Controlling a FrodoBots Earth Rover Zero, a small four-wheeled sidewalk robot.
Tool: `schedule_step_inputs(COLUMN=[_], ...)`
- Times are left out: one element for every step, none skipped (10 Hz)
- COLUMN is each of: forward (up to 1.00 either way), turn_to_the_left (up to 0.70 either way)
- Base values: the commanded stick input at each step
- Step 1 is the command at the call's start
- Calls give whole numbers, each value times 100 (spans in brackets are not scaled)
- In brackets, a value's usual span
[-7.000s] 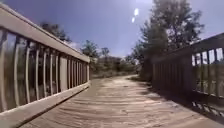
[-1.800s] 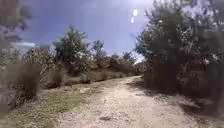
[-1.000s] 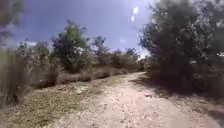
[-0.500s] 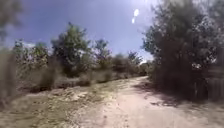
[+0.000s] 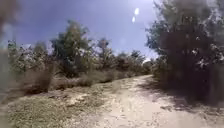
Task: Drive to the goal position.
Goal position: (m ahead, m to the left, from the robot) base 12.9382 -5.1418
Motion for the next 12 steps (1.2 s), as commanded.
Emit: schedule_step_inputs(forward=[70, 70, 70, 70, 70, 70, 70, 70, 70, 70, 70, 70], turn_to_the_left=[0, 0, 0, 0, 0, 0, 0, 0, 0, 0, 0, 0])
